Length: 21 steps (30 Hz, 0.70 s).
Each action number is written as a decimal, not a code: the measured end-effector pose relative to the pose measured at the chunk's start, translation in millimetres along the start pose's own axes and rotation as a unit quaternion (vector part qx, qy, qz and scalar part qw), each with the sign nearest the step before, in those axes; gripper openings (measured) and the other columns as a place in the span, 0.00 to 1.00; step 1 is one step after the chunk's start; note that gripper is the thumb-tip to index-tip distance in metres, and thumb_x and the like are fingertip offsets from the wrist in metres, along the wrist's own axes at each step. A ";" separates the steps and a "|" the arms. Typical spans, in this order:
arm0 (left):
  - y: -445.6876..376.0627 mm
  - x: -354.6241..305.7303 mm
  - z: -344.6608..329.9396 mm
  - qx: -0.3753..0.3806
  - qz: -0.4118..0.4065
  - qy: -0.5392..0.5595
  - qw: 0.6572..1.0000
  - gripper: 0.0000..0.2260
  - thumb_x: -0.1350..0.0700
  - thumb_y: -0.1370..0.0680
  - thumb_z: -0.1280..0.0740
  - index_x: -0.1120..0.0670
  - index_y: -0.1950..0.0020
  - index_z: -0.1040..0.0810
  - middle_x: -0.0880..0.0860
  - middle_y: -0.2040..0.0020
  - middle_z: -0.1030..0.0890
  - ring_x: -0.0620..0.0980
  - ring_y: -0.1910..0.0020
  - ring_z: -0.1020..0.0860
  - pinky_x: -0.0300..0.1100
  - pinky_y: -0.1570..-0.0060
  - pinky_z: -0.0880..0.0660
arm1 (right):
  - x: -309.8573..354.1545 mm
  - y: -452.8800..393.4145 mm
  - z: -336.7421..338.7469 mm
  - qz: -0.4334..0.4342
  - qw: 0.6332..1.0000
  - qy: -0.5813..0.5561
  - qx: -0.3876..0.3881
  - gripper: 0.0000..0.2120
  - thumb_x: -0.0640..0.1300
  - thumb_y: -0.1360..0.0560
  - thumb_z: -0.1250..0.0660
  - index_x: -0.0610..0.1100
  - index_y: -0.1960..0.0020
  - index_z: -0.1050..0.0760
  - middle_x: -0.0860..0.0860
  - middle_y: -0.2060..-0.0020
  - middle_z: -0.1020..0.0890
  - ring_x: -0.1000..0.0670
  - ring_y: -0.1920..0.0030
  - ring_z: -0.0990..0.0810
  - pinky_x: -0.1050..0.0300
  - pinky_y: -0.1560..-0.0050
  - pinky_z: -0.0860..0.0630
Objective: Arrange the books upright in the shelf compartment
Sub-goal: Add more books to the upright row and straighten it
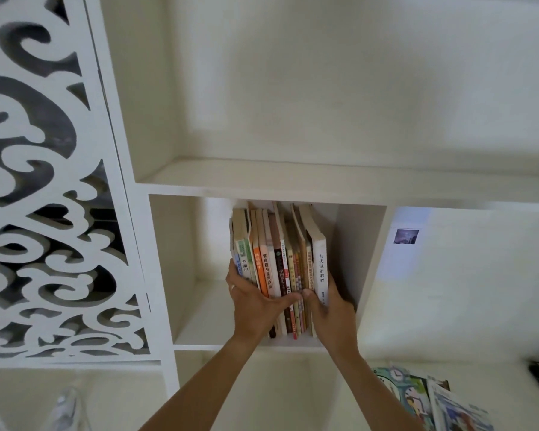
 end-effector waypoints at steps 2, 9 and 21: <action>-0.9 0.9 0.7 0.004 -0.001 0.001 1.000 0.61 0.33 0.47 0.17 0.47 0.25 0.47 0.49 0.35 0.31 0.49 0.34 0.26 0.52 0.40 0.19 | 0.3 7.0 -0.4 -0.008 0.999 -0.032 -0.028 0.18 0.53 0.19 0.36 0.56 0.30 0.32 0.65 0.46 0.21 0.61 0.49 0.17 0.66 0.50 0.19; -0.8 1.7 -4.4 0.015 -0.013 -0.016 1.000 0.60 0.33 0.46 0.17 0.47 0.24 0.47 0.49 0.36 0.31 0.50 0.35 0.26 0.53 0.44 0.18 | 9.1 21.0 -11.1 -0.021 0.989 -0.039 -0.143 0.24 0.58 0.19 0.39 0.50 0.25 0.32 0.52 0.40 0.17 0.54 0.45 0.15 0.52 0.49 0.15; -1.1 -1.9 -4.1 0.028 -0.025 -0.017 0.999 0.57 0.34 0.43 0.17 0.48 0.25 0.45 0.47 0.38 0.29 0.46 0.37 0.24 0.50 0.44 0.17 | 11.7 15.6 -7.7 -0.034 0.990 -0.069 -0.121 0.26 0.58 0.20 0.40 0.48 0.26 0.31 0.50 0.40 0.16 0.53 0.45 0.15 0.62 0.50 0.18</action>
Point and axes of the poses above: each hand's wrist, its own y-axis away from the middle knuckle, its own z-axis out of the back of the hand, x = y × z, the point moved 1 cm from there along -y, towards the middle knuckle
